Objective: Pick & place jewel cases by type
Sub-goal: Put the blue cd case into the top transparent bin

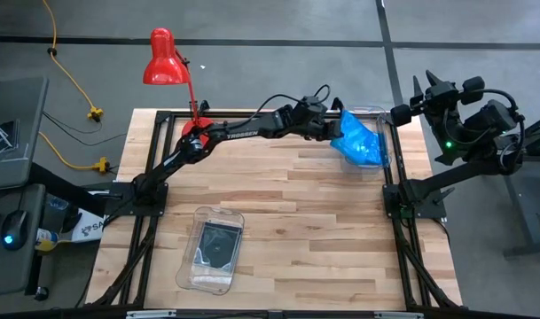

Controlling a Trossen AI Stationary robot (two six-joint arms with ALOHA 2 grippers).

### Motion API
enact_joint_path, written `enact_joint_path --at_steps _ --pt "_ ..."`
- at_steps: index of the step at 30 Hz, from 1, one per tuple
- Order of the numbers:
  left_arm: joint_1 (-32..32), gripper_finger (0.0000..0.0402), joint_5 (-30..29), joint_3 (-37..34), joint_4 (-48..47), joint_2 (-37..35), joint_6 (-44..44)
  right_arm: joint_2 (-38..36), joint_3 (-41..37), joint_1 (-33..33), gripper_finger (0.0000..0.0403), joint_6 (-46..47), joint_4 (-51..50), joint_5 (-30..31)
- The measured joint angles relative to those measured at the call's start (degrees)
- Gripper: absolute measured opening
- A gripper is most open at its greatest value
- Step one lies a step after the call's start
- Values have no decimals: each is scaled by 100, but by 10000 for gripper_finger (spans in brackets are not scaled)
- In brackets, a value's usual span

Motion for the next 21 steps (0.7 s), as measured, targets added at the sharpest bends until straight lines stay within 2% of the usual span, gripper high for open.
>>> enact_joint_path --at_steps 16,21 --pt "-73 73 -940 0 464 0 41 -4 -2 -2 110 155 -304 -3" --pt "-75 74 -885 0 481 0 347 -9 -2 -2 110 168 -382 -2"
